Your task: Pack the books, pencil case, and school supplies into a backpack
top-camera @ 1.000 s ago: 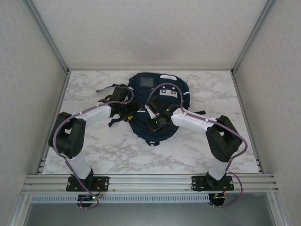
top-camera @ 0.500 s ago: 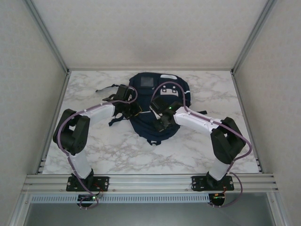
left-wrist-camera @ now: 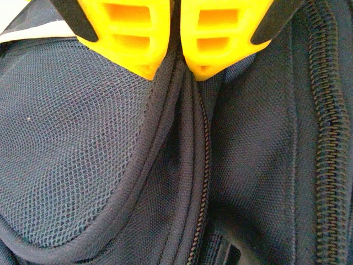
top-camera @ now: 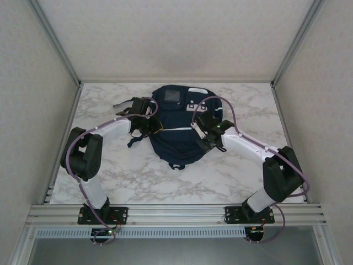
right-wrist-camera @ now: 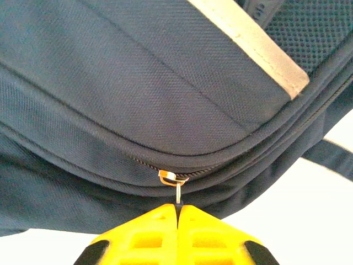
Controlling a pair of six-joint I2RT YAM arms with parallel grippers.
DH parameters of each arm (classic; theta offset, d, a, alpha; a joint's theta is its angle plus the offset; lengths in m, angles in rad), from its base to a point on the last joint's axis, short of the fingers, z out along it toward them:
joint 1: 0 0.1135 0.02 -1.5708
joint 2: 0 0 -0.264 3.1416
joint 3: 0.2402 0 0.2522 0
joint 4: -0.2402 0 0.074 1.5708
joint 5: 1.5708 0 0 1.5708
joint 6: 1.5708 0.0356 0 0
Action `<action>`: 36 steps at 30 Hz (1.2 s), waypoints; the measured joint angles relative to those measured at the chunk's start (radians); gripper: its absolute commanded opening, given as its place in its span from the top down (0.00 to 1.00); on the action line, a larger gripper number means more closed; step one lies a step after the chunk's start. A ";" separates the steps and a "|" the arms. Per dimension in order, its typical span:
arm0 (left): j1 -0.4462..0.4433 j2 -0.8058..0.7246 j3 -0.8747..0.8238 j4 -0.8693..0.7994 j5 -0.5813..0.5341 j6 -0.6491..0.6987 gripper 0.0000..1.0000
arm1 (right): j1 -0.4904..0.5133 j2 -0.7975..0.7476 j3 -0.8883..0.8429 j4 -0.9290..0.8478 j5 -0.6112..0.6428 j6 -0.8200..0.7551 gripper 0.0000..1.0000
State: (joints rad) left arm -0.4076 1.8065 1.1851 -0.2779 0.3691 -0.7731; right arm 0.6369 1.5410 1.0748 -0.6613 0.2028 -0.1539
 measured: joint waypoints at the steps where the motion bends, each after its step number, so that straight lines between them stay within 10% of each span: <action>1: 0.001 0.000 0.002 -0.003 0.001 0.005 1.00 | -0.007 -0.010 -0.019 0.023 -0.008 -0.044 1.00; 21: 0.014 0.009 0.027 -0.010 0.037 0.047 1.00 | -0.350 0.145 0.080 0.257 -0.331 -0.725 1.00; 36: 0.033 0.009 0.031 0.009 0.014 0.060 1.00 | -0.352 0.393 0.346 0.306 -0.348 -0.539 1.00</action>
State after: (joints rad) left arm -0.3748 1.8153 1.2163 -0.2687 0.3836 -0.7132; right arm 0.2848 1.9339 1.4204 -0.3557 -0.1448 -0.6926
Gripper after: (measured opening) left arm 0.054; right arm 0.035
